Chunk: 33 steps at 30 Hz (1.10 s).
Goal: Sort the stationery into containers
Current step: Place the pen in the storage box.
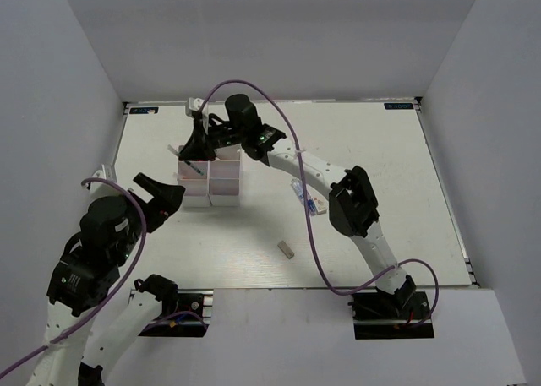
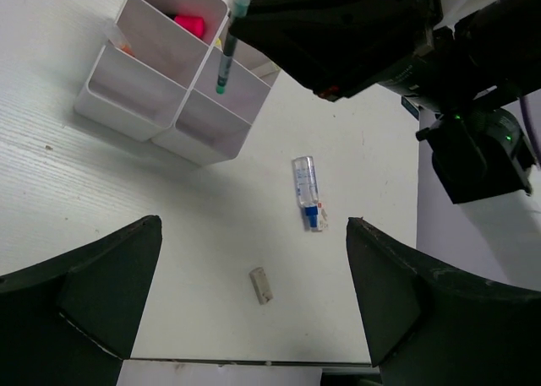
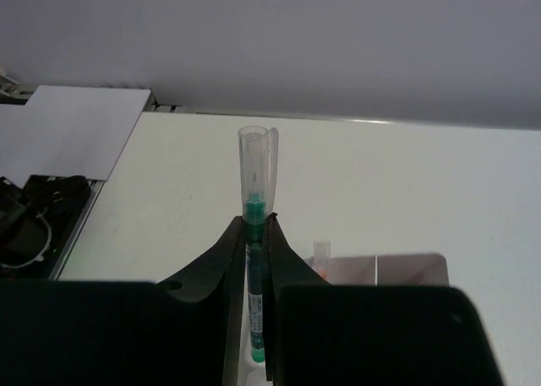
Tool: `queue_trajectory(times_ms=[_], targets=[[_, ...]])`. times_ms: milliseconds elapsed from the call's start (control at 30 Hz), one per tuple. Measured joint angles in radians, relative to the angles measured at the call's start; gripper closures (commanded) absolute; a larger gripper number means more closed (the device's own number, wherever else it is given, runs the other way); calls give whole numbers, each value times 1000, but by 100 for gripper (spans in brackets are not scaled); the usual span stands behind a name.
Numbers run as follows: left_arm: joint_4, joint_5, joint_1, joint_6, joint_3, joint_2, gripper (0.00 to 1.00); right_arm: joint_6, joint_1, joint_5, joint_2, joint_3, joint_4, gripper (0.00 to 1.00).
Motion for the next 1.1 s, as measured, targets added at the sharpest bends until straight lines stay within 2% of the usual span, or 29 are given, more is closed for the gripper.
queue_trajectory(times_ms=[233,567,733,867,1100], targets=[[-35,13,0,-28,0,-39,0,21,38,84,86,4,150,100],[-80,37,0,-39,0,-45,0,-36,32,184,153,-1,208,100],[-80,51,0,-43,-12,-46,0,-61,26,207,153,-21,231,72],[-80,75,0,-62,-54,-39,0,-89,21,210,153,-67,230,64],[-28,149,1,-87,-154,13,0,-108,1,194,137,-154,198,62]])
